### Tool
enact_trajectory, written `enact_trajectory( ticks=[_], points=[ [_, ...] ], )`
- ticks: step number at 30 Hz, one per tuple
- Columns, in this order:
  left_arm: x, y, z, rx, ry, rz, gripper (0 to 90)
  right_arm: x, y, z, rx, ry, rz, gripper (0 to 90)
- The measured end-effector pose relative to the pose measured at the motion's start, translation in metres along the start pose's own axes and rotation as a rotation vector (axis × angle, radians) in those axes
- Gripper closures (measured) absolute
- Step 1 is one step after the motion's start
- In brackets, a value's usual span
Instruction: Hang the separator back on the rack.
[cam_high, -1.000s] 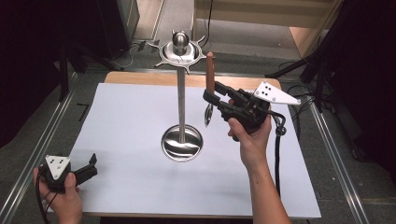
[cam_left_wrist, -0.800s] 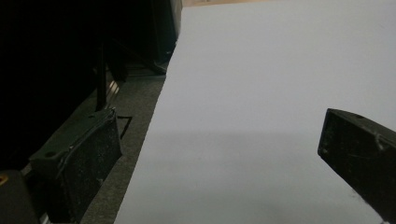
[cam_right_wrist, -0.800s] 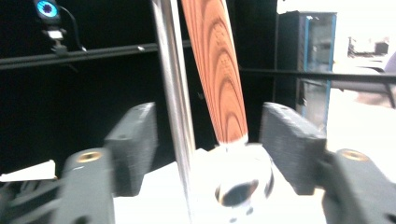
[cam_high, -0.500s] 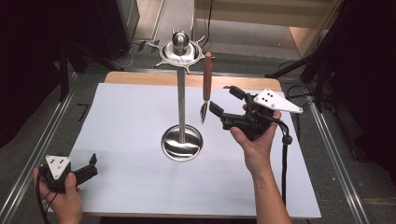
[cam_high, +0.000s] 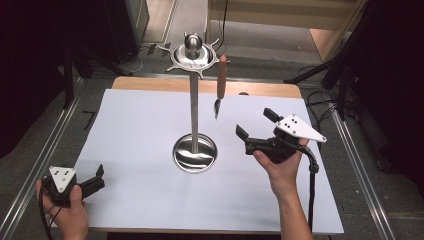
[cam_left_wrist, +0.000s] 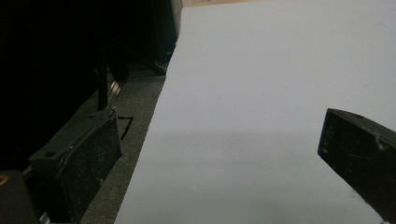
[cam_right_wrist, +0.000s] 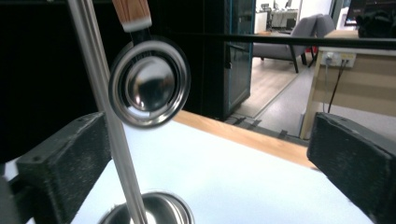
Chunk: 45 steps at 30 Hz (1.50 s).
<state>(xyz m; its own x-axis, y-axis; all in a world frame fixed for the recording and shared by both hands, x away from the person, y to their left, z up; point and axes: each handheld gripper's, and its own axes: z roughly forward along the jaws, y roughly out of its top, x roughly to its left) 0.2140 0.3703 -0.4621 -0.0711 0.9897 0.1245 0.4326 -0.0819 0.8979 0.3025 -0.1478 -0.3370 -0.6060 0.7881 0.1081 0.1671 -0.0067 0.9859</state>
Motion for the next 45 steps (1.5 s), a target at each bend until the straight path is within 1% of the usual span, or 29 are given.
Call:
enact_trajectory(
  ticks=[4, 7, 11, 14, 22, 29, 36, 43, 45],
  points=[
    [0.0, 0.0, 0.0, -0.002, 0.0, -0.001, 0.3, -0.007, -0.012, -0.006, 0.018, -0.017, 0.007, 0.0],
    [0.0, 0.0, 0.0, -0.002, 0.001, -0.004, 0.3, -0.012, -0.022, -0.012, 0.026, -0.044, 0.007, 0.0],
    [-0.001, 0.0, 0.0, 0.002, 0.004, 0.004, 0.3, -0.019, -0.034, -0.019, 0.045, -0.071, 0.0, 0.0],
    [0.0, 0.0, 0.0, 0.0, 0.006, 0.0, 0.3, -0.025, -0.044, -0.026, 0.056, -0.092, 0.001, 0.0],
    [-0.001, 0.0, 0.0, 0.0, 0.007, 0.004, 0.3, -0.042, -0.07, -0.043, 0.083, -0.141, 0.028, 0.0],
    [-0.001, 0.0, 0.0, -0.002, 0.005, 0.008, 0.3, -0.054, -0.087, -0.057, 0.1, -0.175, 0.047, 0.0],
    [-0.001, 0.0, 0.0, -0.001, 0.006, 0.009, 0.3, -0.063, -0.105, -0.07, 0.133, -0.209, 0.068, 0.0],
    [-0.001, 0.0, 0.0, -0.001, 0.009, 0.01, 0.3, -0.072, -0.12, -0.082, 0.166, -0.253, 0.065, 0.0],
    [-0.001, 0.0, 0.0, -0.003, 0.007, 0.008, 0.3, -0.074, -0.123, -0.085, 0.17, -0.262, 0.071, 0.0]
  ],
)
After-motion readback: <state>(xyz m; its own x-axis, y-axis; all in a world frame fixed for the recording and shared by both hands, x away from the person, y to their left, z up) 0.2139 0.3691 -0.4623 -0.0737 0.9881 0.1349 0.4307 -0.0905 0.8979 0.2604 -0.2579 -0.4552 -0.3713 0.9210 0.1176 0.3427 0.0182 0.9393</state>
